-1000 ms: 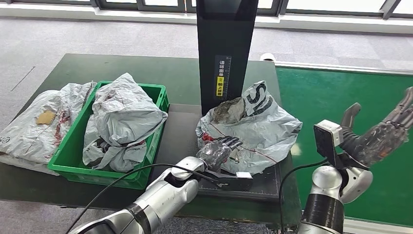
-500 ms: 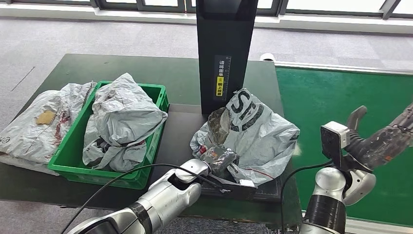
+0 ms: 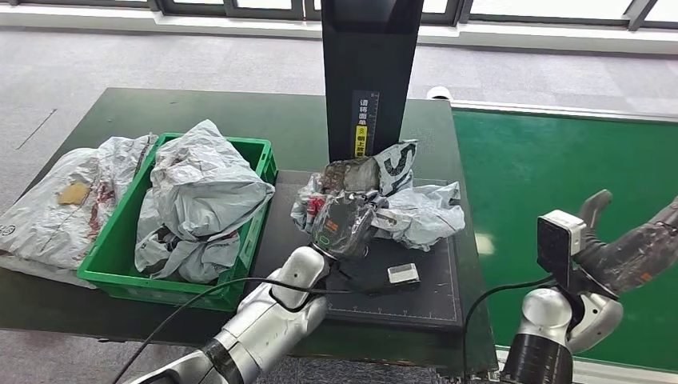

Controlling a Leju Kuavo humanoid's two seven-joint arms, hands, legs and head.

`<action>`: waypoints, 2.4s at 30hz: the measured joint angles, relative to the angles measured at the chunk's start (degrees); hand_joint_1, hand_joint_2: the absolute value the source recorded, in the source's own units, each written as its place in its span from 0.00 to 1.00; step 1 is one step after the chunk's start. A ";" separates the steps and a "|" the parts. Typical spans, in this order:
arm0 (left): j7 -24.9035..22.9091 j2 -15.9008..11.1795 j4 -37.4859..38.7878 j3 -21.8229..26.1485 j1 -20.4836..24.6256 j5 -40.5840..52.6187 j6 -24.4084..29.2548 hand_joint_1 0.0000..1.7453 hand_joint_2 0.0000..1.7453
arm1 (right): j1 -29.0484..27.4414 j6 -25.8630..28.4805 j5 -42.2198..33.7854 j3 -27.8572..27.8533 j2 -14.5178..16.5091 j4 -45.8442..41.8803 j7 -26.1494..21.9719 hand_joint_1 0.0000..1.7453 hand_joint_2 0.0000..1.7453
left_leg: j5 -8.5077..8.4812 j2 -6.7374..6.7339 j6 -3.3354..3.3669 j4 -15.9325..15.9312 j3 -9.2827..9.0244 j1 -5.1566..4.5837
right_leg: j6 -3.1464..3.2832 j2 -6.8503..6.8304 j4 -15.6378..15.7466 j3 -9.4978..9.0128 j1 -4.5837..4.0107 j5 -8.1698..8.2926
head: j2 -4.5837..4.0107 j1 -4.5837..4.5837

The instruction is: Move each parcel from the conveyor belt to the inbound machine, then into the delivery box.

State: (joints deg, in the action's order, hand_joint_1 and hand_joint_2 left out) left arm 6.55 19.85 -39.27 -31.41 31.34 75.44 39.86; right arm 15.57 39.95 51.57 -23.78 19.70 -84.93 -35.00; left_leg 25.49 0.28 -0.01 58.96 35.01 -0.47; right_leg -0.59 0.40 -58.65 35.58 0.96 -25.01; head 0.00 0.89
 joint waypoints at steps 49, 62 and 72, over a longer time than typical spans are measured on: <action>-3.99 -6.46 -22.48 45.74 -11.20 0.14 -3.74 1.00 1.00 | -1.35 -0.02 -2.79 2.27 0.49 2.62 -2.94 0.00 1.00 | -0.18 0.02 -0.21 -0.10 0.13 0.07 | 0.24 -0.05 -0.09 0.23 -0.09 0.07 | 0.00 -0.01; -8.45 -8.15 -18.65 44.37 -11.15 1.00 -6.57 0.00 1.00 | -1.40 -0.02 -2.49 3.13 0.37 2.64 -1.69 0.00 1.00 | -0.16 0.03 -0.21 -0.11 0.14 0.08 | 0.24 -0.06 -0.09 0.21 -0.09 0.05 | 0.00 -0.01; -9.44 -8.27 -20.72 44.41 -12.24 0.28 -3.75 0.00 0.00 | -1.66 -0.02 -2.37 3.88 0.27 2.64 -0.91 0.00 1.00 | -0.16 0.05 -0.21 -0.11 0.15 0.08 | 0.24 -0.08 -0.09 0.21 -0.10 0.04 | 0.00 -0.01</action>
State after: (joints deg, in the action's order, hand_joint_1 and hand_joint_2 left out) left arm -2.89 11.58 -59.99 13.00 19.10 75.73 36.12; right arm 13.91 39.93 49.19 -19.90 19.98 -82.29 -35.91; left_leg 25.33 0.32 -0.22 58.85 35.16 -0.39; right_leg -0.35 0.32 -58.74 35.79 0.86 -24.97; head 0.00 0.88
